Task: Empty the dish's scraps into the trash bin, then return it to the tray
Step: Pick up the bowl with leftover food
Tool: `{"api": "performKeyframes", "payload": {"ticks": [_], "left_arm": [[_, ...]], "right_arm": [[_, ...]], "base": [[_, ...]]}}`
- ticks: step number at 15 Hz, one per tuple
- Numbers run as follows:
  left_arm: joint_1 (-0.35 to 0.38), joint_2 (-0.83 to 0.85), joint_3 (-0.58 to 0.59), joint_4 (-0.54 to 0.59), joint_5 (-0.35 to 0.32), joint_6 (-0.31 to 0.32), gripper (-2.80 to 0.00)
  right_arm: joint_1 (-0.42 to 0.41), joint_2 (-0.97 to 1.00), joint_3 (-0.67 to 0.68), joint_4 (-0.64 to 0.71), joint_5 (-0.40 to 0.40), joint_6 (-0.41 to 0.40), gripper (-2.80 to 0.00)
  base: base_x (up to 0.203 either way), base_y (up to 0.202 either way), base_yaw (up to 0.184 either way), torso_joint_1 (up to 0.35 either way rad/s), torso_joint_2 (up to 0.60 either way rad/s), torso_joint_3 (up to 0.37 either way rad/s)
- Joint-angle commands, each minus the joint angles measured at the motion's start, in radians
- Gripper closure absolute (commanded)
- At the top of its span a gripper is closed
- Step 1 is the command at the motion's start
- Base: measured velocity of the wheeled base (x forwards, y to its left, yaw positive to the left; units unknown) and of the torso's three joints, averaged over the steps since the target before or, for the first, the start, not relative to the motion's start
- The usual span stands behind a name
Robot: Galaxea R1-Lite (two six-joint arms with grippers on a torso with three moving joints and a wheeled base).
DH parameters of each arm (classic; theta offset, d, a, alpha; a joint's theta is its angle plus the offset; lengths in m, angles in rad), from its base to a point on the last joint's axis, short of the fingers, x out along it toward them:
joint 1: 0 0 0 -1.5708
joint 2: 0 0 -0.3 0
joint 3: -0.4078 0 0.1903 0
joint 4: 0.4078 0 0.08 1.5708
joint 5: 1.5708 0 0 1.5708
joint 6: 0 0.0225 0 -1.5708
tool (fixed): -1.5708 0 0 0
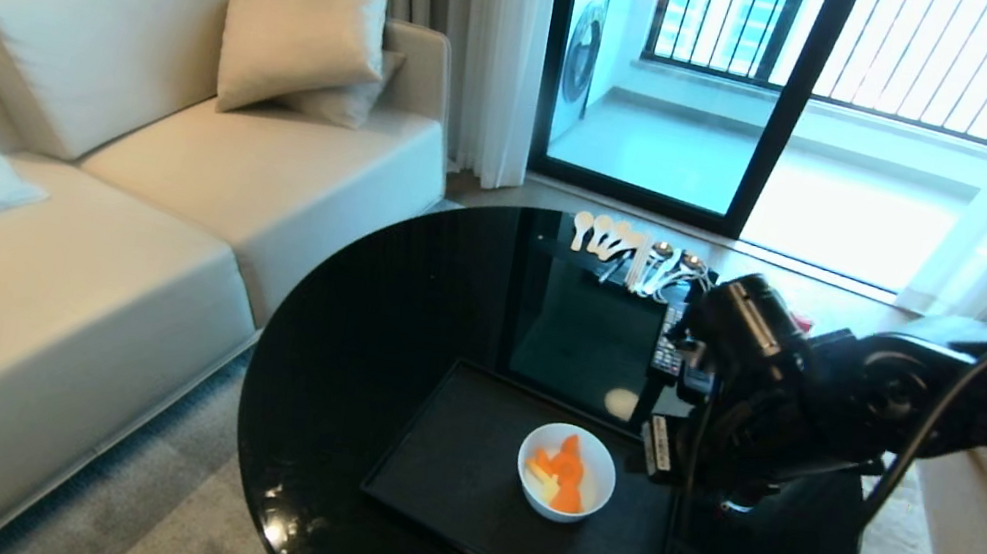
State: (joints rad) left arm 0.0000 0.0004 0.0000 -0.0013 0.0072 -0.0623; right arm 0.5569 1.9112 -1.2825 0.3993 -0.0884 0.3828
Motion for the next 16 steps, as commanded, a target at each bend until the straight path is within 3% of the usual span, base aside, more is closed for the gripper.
{"api": "performKeyframes", "payload": {"ticks": [1, 7, 13, 16], "left_arm": [[0.0, 0.0, 0.0, 0.0, 0.0, -0.001, 0.0], [0.0, 0.0, 0.0, 0.0, 0.0, -0.001, 0.0], [0.0, 0.0, 0.0, 0.0, 0.0, -0.001, 0.0], [0.0, 0.0, 0.0, 0.0, 0.0, -0.001, 0.0]], "right_arm": [[0.053, 0.082, -0.049, 0.011, -0.044, 0.074, -2.8], [0.12, 0.305, -0.224, 0.012, -0.205, 0.225, -2.8], [0.071, 0.394, -0.25, 0.003, -0.3, 0.235, -2.8], [0.038, 0.439, -0.28, 0.003, -0.301, 0.237, -2.8]], "base": [[0.0, 0.0, 0.0, 0.0, 0.0, 0.0], [0.0, 0.0, 0.0, 0.0, 0.0, 0.0], [0.0, 0.0, 0.0, 0.0, 0.0, 0.0], [0.0, 0.0, 0.0, 0.0, 0.0, 0.0]]}}
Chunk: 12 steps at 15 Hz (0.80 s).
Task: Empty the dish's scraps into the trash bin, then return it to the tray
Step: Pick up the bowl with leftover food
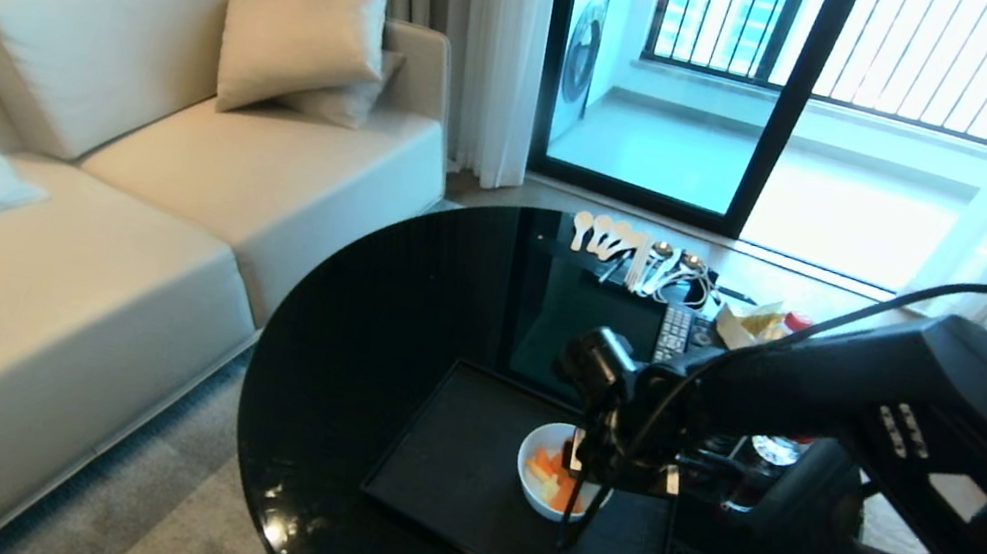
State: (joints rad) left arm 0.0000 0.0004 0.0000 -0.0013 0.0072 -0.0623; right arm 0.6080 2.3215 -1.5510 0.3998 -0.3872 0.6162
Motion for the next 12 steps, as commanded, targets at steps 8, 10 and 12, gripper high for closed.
{"api": "performKeyframes", "payload": {"ticks": [8, 10, 12], "left_arm": [[0.0, 0.0, 0.0, 0.0, 0.0, -0.001, 0.0], [0.0, 0.0, 0.0, 0.0, 0.0, -0.001, 0.0], [0.0, 0.0, 0.0, 0.0, 0.0, -0.001, 0.0]], "right_arm": [[-0.082, 0.093, -0.062, -0.006, -0.001, 0.004, -2.8], [-0.094, 0.107, -0.072, -0.004, -0.001, 0.005, -2.8], [-0.106, 0.119, -0.077, -0.01, -0.001, 0.005, -2.8]], "base": [[0.0, 0.0, 0.0, 0.0, 0.0, 0.0], [0.0, 0.0, 0.0, 0.0, 0.0, 0.0], [0.0, 0.0, 0.0, 0.0, 0.0, 0.0]]}}
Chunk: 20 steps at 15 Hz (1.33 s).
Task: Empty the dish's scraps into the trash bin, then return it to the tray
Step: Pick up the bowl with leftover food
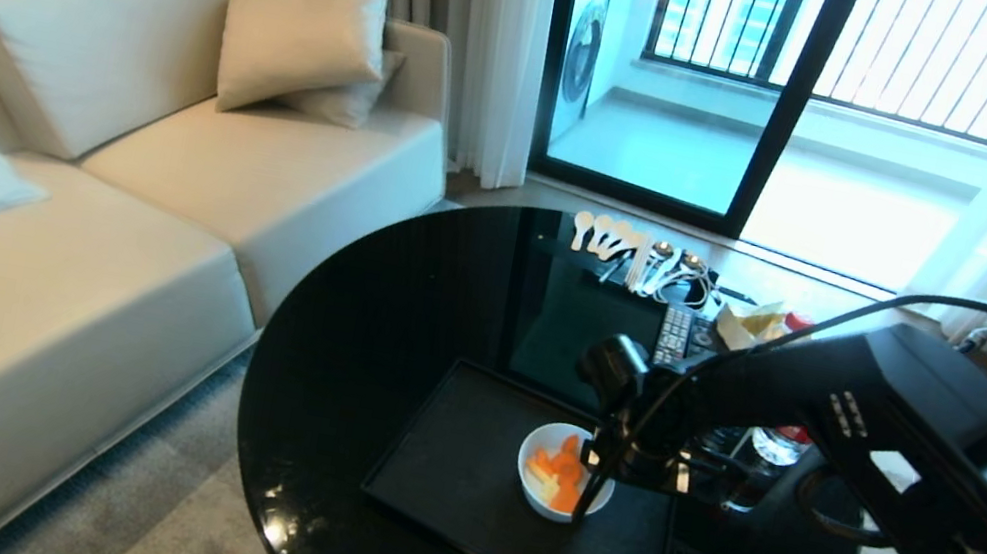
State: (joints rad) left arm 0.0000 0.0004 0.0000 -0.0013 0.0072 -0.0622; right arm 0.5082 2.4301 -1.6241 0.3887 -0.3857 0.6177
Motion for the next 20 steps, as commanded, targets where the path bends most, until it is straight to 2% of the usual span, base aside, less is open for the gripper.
{"api": "performKeyframes", "payload": {"ticks": [1, 20], "left_arm": [[0.0, 0.0, 0.0, 0.0, 0.0, -0.001, 0.0], [0.0, 0.0, 0.0, 0.0, 0.0, -0.001, 0.0]], "right_arm": [[-0.011, 0.018, -0.004, -0.006, -0.002, 0.002, -2.8], [0.032, 0.066, -0.003, -0.06, 0.004, 0.005, -2.8]], "base": [[0.0, 0.0, 0.0, 0.0, 0.0, 0.0], [0.0, 0.0, 0.0, 0.0, 0.0, 0.0]]}}
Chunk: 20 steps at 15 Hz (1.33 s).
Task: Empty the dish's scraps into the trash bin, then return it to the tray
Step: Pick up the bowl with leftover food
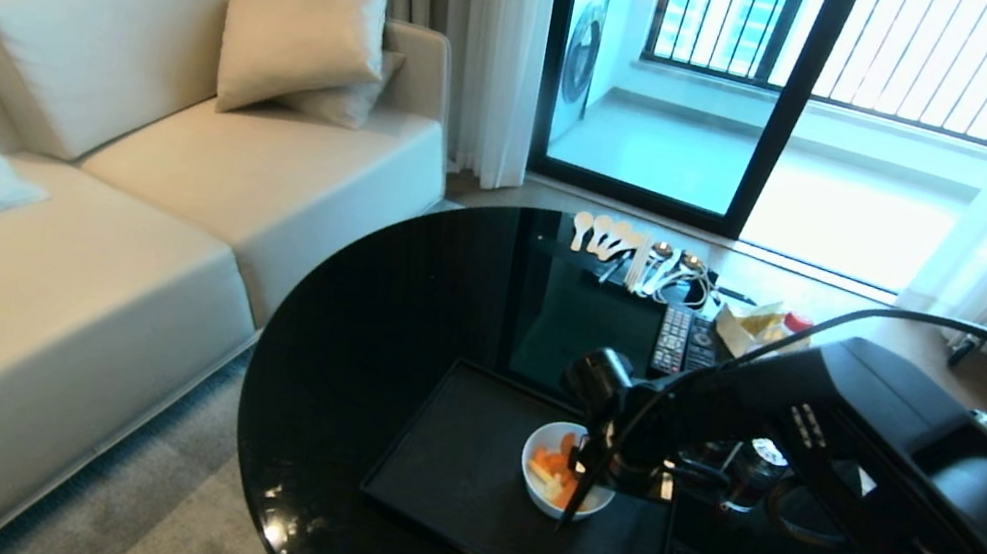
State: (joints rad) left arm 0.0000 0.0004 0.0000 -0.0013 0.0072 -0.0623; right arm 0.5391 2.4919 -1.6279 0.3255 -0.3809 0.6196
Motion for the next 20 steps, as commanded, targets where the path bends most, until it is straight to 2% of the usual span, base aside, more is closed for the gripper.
{"api": "performKeyframes", "payload": {"ticks": [1, 3, 4, 7, 10, 20], "left_arm": [[0.0, 0.0, 0.0, 0.0, 0.0, -0.001, 0.0], [0.0, 0.0, 0.0, 0.0, 0.0, -0.001, 0.0], [0.0, 0.0, 0.0, 0.0, 0.0, -0.001, 0.0], [0.0, 0.0, 0.0, 0.0, 0.0, -0.001, 0.0], [0.0, 0.0, 0.0, 0.0, 0.0, -0.001, 0.0], [0.0, 0.0, 0.0, 0.0, 0.0, -0.001, 0.0]], "right_arm": [[0.001, 0.004, 0.0, 0.003, -0.001, 0.003, -2.8], [0.001, 0.008, 0.002, 0.003, -0.003, 0.003, -2.8], [0.001, 0.008, 0.002, 0.003, -0.003, 0.003, 0.0], [0.001, 0.015, 0.0, 0.001, -0.003, 0.003, 0.0], [0.004, 0.019, -0.001, 0.0, -0.004, 0.043, 0.0], [0.004, 0.008, 0.003, -0.026, -0.003, 0.059, 0.0]], "base": [[0.0, 0.0, 0.0, 0.0, 0.0, 0.0], [0.0, 0.0, 0.0, 0.0, 0.0, 0.0], [0.0, 0.0, 0.0, 0.0, 0.0, 0.0], [0.0, 0.0, 0.0, 0.0, 0.0, 0.0], [0.0, 0.0, 0.0, 0.0, 0.0, 0.0], [0.0, 0.0, 0.0, 0.0, 0.0, 0.0]]}}
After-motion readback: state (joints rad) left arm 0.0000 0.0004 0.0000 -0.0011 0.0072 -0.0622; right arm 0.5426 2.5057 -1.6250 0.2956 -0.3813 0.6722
